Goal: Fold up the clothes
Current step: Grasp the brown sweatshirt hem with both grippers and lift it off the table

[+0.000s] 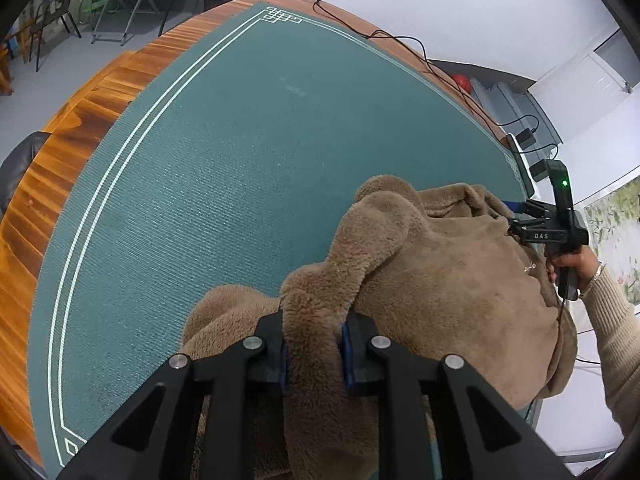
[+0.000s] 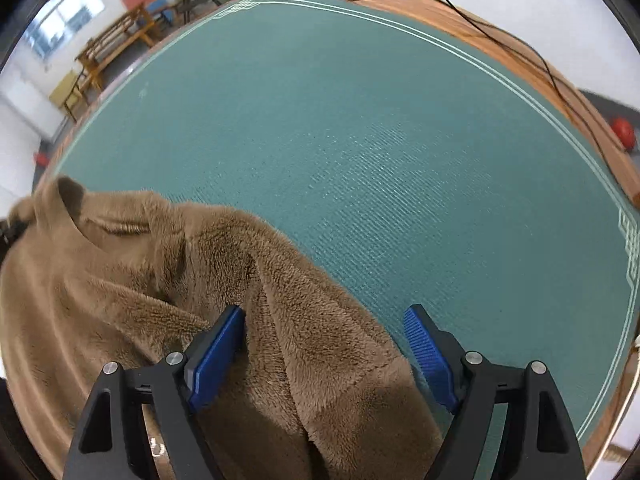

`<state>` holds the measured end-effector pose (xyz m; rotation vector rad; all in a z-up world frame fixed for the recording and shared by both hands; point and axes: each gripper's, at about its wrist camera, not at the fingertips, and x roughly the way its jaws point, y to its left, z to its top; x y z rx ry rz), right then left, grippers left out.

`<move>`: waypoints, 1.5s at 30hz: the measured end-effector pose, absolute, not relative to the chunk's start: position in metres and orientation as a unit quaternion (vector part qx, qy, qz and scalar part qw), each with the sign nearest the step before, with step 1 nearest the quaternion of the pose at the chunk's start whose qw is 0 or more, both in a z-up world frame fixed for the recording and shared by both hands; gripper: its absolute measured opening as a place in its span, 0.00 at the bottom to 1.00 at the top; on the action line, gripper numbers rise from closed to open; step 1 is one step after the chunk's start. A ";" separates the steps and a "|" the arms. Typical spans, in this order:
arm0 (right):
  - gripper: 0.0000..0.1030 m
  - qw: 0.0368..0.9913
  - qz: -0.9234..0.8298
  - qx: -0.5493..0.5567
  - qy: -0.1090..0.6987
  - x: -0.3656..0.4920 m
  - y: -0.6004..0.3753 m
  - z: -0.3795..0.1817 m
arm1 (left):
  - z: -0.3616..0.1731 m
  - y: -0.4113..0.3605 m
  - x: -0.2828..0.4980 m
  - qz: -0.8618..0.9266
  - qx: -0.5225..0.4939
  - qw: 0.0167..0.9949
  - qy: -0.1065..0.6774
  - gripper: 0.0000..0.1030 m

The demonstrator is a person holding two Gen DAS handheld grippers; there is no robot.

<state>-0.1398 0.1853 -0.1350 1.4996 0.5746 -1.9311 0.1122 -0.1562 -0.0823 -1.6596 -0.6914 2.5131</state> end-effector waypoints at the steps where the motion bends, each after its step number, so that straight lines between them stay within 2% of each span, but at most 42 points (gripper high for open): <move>1: 0.78 0.305 -0.734 0.563 0.226 -0.138 0.184 -0.136 | -0.082 -0.156 0.112 0.813 -0.537 0.026 -0.222 0.24; 2: 0.76 0.304 -0.738 0.560 0.224 -0.136 0.184 -0.135 | -0.081 -0.156 0.112 0.814 -0.537 0.026 -0.221 0.24; 3: 0.70 0.303 -0.742 0.558 0.218 -0.134 0.185 -0.133 | -0.081 -0.156 0.113 0.814 -0.537 0.026 -0.220 0.24; 4: 0.56 0.302 -0.745 0.555 0.213 -0.133 0.186 -0.132 | -0.080 -0.156 0.113 0.814 -0.537 0.026 -0.219 0.24; 5: 0.49 0.302 -0.747 0.557 0.202 -0.131 0.187 -0.130 | -0.080 -0.156 0.113 0.815 -0.537 0.025 -0.218 0.24; 6: 0.36 0.303 -0.747 0.560 0.190 -0.129 0.189 -0.128 | -0.079 -0.156 0.113 0.815 -0.537 0.025 -0.216 0.24; 7: 0.30 0.304 -0.746 0.564 0.179 -0.127 0.191 -0.127 | -0.079 -0.156 0.113 0.815 -0.537 0.025 -0.215 0.24; 14: 0.30 0.304 -0.744 0.587 0.100 -0.134 0.219 -0.128 | -0.076 -0.156 0.114 0.817 -0.537 0.024 -0.207 0.25; 16: 0.30 0.302 -0.743 0.592 0.078 -0.138 0.227 -0.128 | -0.077 -0.155 0.114 0.818 -0.537 0.023 -0.206 0.35; 17: 0.30 0.301 -0.743 0.592 0.078 -0.139 0.227 -0.128 | -0.077 -0.155 0.114 0.818 -0.537 0.022 -0.206 0.36; 20: 0.30 0.291 -0.745 0.593 0.093 -0.137 0.223 -0.129 | -0.078 -0.154 0.115 0.818 -0.537 0.019 -0.204 0.37; 23: 0.29 0.272 -0.748 0.585 0.157 -0.128 0.205 -0.127 | -0.079 -0.153 0.116 0.819 -0.537 0.016 -0.202 0.37; 25: 0.21 0.254 -0.763 0.560 0.199 -0.115 0.194 -0.119 | -0.079 -0.152 0.116 0.819 -0.537 0.015 -0.201 0.37; 27: 0.19 0.230 -0.795 0.514 0.224 -0.101 0.190 -0.100 | -0.075 -0.150 0.114 0.824 -0.533 0.018 -0.191 0.37; 34: 0.18 0.136 -0.907 0.343 0.206 -0.040 0.220 0.021 | -0.050 -0.148 0.099 0.842 -0.508 0.050 -0.173 0.37; 40: 0.18 0.064 -0.947 0.247 0.193 0.070 0.210 0.119 | -0.030 -0.122 0.078 0.853 -0.486 0.118 -0.150 0.37; 45: 0.18 0.037 -0.957 0.213 0.192 0.146 0.214 0.152 | -0.035 -0.095 0.073 0.834 -0.501 0.204 -0.110 0.40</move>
